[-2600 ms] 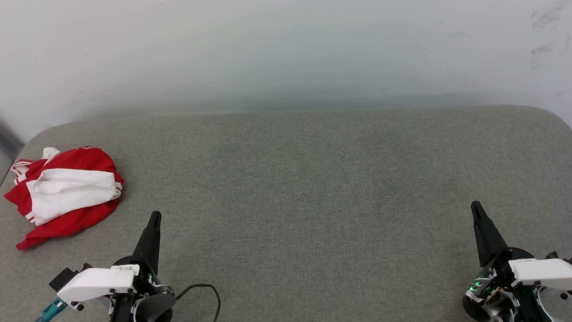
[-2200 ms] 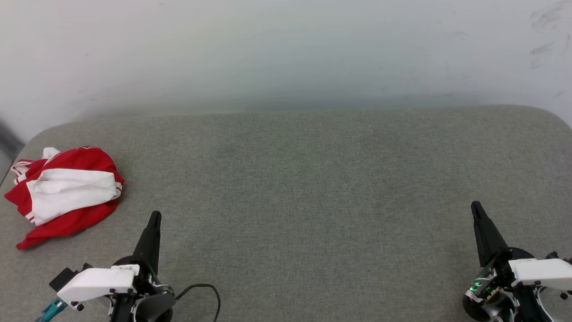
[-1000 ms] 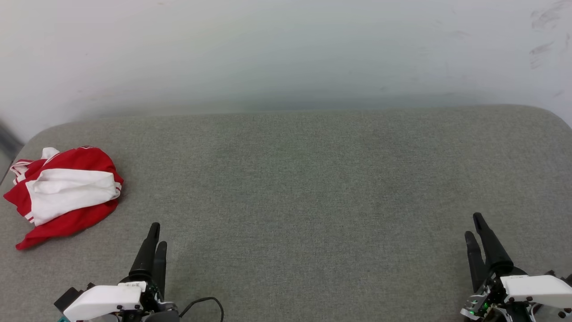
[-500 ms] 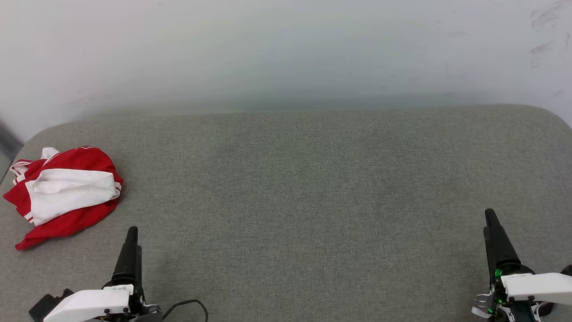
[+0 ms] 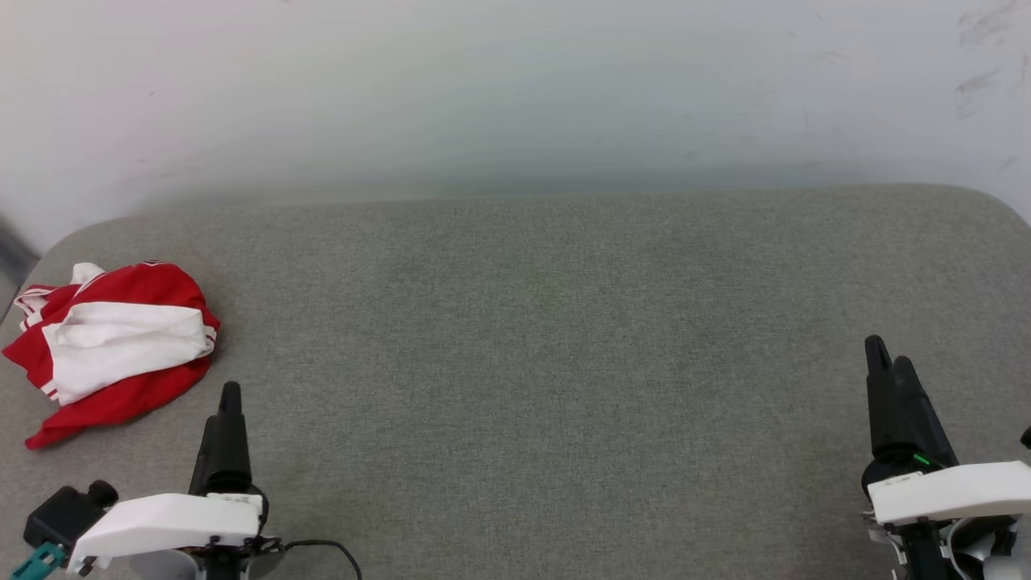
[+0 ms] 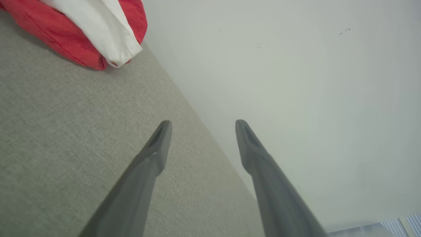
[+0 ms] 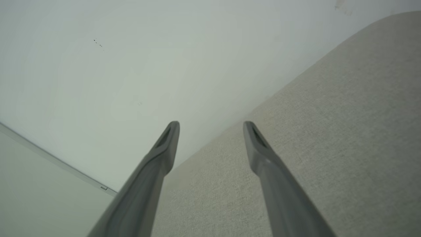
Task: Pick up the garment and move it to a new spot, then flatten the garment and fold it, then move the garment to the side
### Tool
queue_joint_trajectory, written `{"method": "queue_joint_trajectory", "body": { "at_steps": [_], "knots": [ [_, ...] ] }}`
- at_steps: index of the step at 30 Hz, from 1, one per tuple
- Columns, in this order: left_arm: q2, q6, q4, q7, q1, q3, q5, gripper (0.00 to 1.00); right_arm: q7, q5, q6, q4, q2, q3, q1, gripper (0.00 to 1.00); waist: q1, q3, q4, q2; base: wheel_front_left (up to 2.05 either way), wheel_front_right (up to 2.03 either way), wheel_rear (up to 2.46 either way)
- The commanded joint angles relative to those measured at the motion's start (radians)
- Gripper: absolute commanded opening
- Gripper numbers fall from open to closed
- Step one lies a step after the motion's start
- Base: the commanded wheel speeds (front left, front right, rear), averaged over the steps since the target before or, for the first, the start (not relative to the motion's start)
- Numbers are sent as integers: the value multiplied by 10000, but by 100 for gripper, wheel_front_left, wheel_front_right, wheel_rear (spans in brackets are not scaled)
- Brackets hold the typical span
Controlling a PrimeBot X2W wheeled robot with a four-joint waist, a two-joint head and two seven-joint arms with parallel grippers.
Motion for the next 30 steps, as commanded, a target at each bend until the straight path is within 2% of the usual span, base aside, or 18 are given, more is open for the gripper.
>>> {"method": "queue_joint_trajectory", "body": {
  "at_steps": [1,3,4,5,7,8,11,18,22,30],
  "knots": [
    [30,287,-524,-124,40,-215,748,100,-132,-766,3,-412,-9,124,-140,100,-1,16,2,0,0,0,0],
    [33,420,-713,-161,61,-319,1092,100,-163,-1038,3,-502,-9,181,-133,100,-1,24,2,0,0,0,0],
    [33,649,-1025,-226,121,-575,1668,100,-234,-1560,3,-642,-9,265,-114,100,-1,40,2,0,0,0,0],
    [33,649,-1025,-226,121,-575,1668,100,-234,-1560,3,-642,-9,265,-114,100,-1,40,2,0,0,0,0],
    [34,917,-1361,-324,180,-911,2469,100,-329,-2392,3,-845,-9,489,-111,100,-1,68,6,0,0,0,0],
    [34,917,-1361,-324,180,-911,2469,100,-329,-2392,3,-845,-9,489,-111,100,-1,68,6,0,0,0,0],
    [35,1074,-1639,-449,240,-1305,3403,100,-463,-3307,3,-933,-7,724,-62,100,-1,95,10,0,0,0,0],
    [36,931,-1822,-632,364,-1880,4544,100,-640,-4387,2,-875,-6,1013,13,100,-1,109,18,0,0,0,0],
    [187,1099,-1793,-750,394,-2238,5326,100,-754,-5119,2,-845,-6,1124,42,100,-1,114,28,0,0,0,0],
    [725,1890,-1826,-962,422,-3259,6385,100,-978,-6223,2,-707,-5,1041,130,100,-1,112,67,0,0,0,0]
  ]
}}
